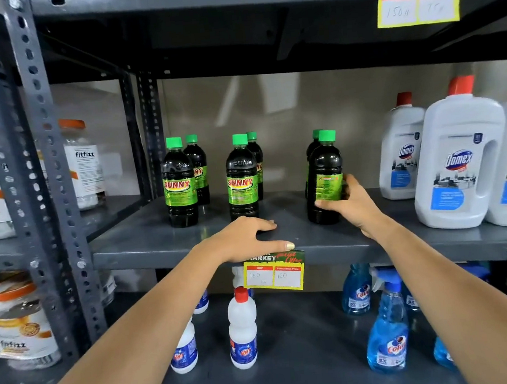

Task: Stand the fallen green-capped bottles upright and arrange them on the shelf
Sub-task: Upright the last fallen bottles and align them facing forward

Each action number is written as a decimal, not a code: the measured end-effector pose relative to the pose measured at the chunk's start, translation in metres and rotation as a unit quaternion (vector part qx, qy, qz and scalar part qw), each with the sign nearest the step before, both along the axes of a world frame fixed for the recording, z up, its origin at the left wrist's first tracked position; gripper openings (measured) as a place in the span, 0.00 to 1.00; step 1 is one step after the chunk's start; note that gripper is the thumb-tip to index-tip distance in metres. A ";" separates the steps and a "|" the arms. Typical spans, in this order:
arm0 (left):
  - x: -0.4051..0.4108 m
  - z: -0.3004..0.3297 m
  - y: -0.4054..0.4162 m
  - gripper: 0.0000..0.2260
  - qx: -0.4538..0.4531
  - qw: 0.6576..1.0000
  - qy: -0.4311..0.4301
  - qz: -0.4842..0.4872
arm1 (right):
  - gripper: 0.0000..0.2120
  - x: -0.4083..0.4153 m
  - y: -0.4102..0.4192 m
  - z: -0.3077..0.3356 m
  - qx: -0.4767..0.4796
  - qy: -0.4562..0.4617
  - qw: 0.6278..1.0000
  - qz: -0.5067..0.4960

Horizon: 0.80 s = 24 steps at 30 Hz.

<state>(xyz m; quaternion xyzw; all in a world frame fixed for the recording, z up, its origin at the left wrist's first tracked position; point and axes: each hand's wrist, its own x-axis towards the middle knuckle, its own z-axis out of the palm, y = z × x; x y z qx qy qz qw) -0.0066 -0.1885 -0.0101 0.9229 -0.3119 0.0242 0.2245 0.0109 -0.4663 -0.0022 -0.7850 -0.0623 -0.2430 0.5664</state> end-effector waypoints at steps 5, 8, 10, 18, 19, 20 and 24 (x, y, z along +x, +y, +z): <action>-0.001 -0.001 0.001 0.48 0.000 1.000 -0.001 0.000 | 0.31 0.003 -0.002 0.001 0.009 0.011 0.999 0.037; -0.001 0.000 0.000 0.49 0.003 1.000 -0.003 0.000 | 0.35 0.002 -0.002 0.000 -0.011 0.011 1.000 0.011; -0.001 0.000 0.000 0.47 0.005 1.000 -0.004 -0.001 | 0.43 0.002 -0.002 -0.002 -0.030 0.005 0.999 -0.017; -0.002 0.001 0.000 0.42 0.005 1.000 -0.007 -0.007 | 0.44 0.002 -0.002 -0.002 -0.010 0.019 1.000 -0.008; -0.002 0.001 0.000 0.42 0.005 1.000 -0.008 -0.008 | 0.45 0.002 -0.002 -0.002 -0.012 0.019 1.000 -0.010; -0.002 0.001 0.000 0.42 0.006 1.000 -0.008 -0.008 | 0.45 0.002 -0.001 -0.002 -0.007 0.021 1.000 -0.006; -0.002 0.002 -0.001 0.42 0.006 1.000 -0.011 -0.006 | 0.42 0.002 -0.001 0.000 -0.024 0.030 0.999 -0.011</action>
